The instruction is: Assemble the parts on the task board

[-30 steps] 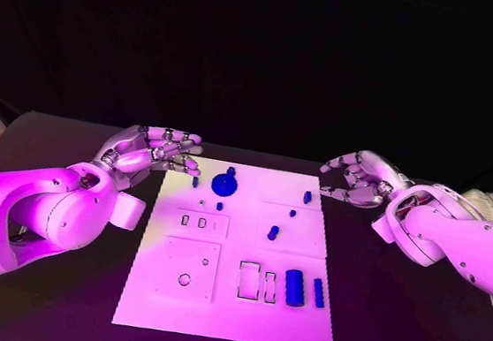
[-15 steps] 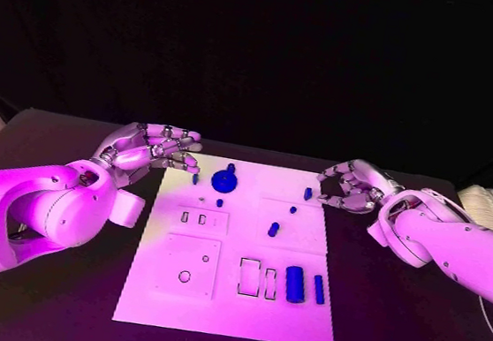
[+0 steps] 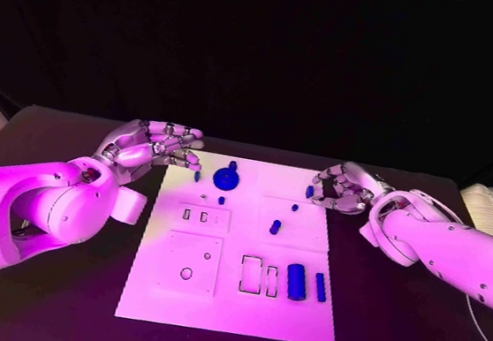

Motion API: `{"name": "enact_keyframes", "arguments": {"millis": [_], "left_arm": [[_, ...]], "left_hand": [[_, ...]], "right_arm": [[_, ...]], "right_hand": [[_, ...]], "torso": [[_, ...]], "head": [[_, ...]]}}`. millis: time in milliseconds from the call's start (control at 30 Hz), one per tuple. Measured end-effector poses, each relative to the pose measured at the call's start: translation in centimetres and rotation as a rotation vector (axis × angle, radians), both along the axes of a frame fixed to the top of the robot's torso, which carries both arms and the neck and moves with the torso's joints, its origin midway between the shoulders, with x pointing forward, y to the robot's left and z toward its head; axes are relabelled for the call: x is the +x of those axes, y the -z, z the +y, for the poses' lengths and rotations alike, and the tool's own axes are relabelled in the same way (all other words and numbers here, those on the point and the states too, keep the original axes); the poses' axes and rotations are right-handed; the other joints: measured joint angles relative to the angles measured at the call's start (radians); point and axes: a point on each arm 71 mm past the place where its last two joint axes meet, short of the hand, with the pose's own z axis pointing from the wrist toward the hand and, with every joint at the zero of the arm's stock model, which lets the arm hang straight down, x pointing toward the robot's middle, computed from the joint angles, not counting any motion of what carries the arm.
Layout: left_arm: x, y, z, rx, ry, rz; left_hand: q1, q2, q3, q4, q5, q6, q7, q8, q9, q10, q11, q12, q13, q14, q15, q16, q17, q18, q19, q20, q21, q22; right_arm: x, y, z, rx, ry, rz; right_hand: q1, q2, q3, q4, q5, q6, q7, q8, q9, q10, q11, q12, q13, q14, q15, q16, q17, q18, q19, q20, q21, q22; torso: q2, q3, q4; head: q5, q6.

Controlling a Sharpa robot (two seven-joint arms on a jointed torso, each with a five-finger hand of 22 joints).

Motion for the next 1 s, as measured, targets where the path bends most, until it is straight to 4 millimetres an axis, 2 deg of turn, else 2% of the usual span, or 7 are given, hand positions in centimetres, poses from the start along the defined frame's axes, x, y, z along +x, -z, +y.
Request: {"name": "enact_keyframes", "arguments": {"millis": [100,267,467,567,1000], "left_arm": [[0.0,0.0,0.0,0.000,0.000,0.000],[0.0,0.0,0.0,0.000,0.000,0.000],[0.0,0.0,0.0,0.000,0.000,0.000],[0.0,0.0,0.0,0.000,0.000,0.000],[0.0,0.0,0.0,0.001,0.000,0.001]], "left_hand": [[0.000,0.000,0.000,0.000,0.000,0.000,0.000,0.000,0.000,0.000,0.000,0.000,0.000,0.000,0.000,0.000,0.000,0.000,0.000,0.000,0.000,0.000],[0.000,0.000,0.000,0.000,0.000,0.000,0.000,0.000,0.000,0.000,0.000,0.000,0.000,0.000,0.000,0.000,0.000,0.000,0.000,0.000,0.000,0.000],[0.000,0.000,0.000,0.000,0.000,0.000,0.000,0.000,0.000,0.000,0.000,0.000,0.000,0.000,0.000,0.000,0.001,0.000,0.000,0.000,0.000,0.000],[0.000,0.000,0.000,0.000,0.000,0.000,0.000,0.000,0.000,0.000,0.000,0.000,0.000,0.000,0.000,0.000,0.001,0.000,0.000,0.000,0.000,0.000],[0.000,0.000,0.000,0.000,0.000,0.000,0.000,0.000,0.000,0.000,0.000,0.000,0.000,0.000,0.000,0.004,0.004,0.000,0.000,0.000,0.004,0.003]], "right_arm": [[0.0,0.1,0.1,-0.001,0.000,0.003],[0.1,0.2,0.3,-0.002,-0.001,0.008],[0.1,0.2,0.6,-0.001,-0.004,0.011],[0.1,0.3,0.8,0.000,-0.007,0.012],[0.2,0.3,1.2,0.001,-0.010,0.013]], "right_hand": [[0.000,0.000,0.003,0.003,0.000,0.008,0.001,0.001,0.000,0.000,0.000,0.005,0.000,0.000,0.000,0.000,0.000,0.000,0.000,0.000,0.000,0.000],[-0.006,0.005,0.011,0.011,0.000,0.036,-0.007,0.019,0.003,0.008,-0.008,0.012,0.000,0.000,0.000,0.000,0.000,0.000,0.000,0.000,0.000,0.000],[-0.012,0.012,0.025,0.014,0.000,0.048,-0.016,0.027,0.004,0.013,-0.013,0.012,0.000,0.000,0.000,0.000,0.000,0.000,0.000,0.000,0.000,0.000],[-0.011,0.021,0.027,0.017,0.000,0.048,-0.016,0.027,0.004,0.014,-0.014,0.017,0.000,0.000,0.000,0.000,0.000,0.000,0.000,0.000,0.000,0.000],[-0.016,0.026,0.036,0.020,0.000,0.058,-0.019,0.031,0.004,0.018,-0.018,0.021,0.000,0.004,-0.004,0.000,0.000,0.000,0.000,0.000,0.004,0.000]], "torso": [[0.000,0.0000,-0.0006],[-0.001,0.0000,-0.0012],[-0.001,0.0004,-0.0012],[-0.001,0.0005,-0.0011],[-0.001,0.0005,-0.0007]], "head": [[0.001,-0.001],[0.002,-0.001],[0.002,0.000],[0.002,0.000],[0.005,-0.003]]}}
